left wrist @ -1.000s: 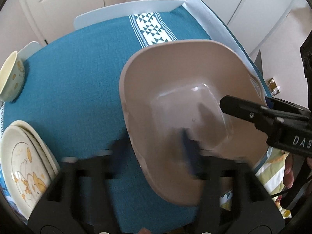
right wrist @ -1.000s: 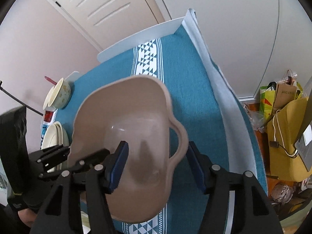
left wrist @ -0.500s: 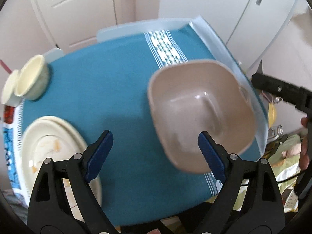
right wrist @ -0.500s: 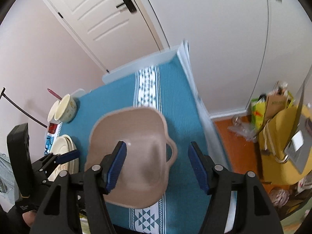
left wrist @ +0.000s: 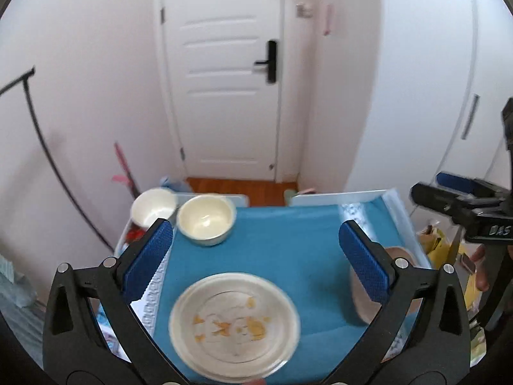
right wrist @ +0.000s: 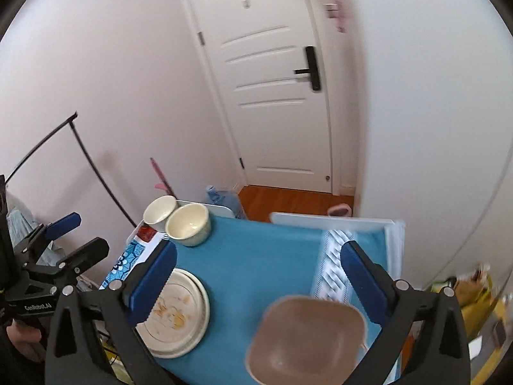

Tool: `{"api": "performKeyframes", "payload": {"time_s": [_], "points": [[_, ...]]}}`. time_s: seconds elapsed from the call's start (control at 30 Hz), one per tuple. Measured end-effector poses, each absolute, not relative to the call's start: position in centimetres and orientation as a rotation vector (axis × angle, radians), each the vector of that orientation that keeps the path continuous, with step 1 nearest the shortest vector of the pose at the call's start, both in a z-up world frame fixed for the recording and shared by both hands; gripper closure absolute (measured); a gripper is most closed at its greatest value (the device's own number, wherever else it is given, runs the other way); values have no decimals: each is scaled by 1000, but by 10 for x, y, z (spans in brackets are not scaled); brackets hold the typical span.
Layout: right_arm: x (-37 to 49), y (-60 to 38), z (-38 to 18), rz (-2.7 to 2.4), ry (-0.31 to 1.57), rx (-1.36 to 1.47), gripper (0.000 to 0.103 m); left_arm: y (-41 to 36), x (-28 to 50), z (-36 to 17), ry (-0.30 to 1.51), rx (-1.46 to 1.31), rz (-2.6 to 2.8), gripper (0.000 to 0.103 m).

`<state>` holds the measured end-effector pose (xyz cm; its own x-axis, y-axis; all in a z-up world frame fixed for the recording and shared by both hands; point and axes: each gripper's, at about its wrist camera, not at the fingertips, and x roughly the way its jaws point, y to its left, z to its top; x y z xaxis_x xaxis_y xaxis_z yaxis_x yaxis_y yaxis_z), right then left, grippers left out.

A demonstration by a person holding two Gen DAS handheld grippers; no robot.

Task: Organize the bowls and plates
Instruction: 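Open both grippers and move them toward the cream bowl, then grasp the rim of the cream bowl with both grippers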

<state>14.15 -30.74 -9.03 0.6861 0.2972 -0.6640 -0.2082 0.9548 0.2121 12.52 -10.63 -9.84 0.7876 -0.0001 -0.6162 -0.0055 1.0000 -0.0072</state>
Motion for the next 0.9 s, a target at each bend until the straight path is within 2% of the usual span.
{"api": "performKeyframes", "payload": {"time_s": [0.2,0.47,0.57,0.63,0.7,0.77,0.83,0.9], "points": [[188,-254,-91,274,797,111,1,-27,166,-123,778,-152,42,0],[269,-194,-146,285,1003,165,1,59,233,-183,958,-359,1,1],[296,-175,-180,284,1096,187,2,77,259,-214,1035,-423,-34,13],[311,-165,-203,279,1144,218,5,82,274,-232,1078,-424,-55,26],[322,-156,-227,269,1191,239,11,84,292,-254,1122,-416,-76,34],[330,-146,-252,262,1234,257,25,81,307,-272,1155,-413,-99,42],[336,-140,-269,258,1262,271,35,78,317,-284,1175,-407,-113,55],[341,-135,-283,252,1283,288,41,74,327,-296,1198,-384,-121,56]]}}
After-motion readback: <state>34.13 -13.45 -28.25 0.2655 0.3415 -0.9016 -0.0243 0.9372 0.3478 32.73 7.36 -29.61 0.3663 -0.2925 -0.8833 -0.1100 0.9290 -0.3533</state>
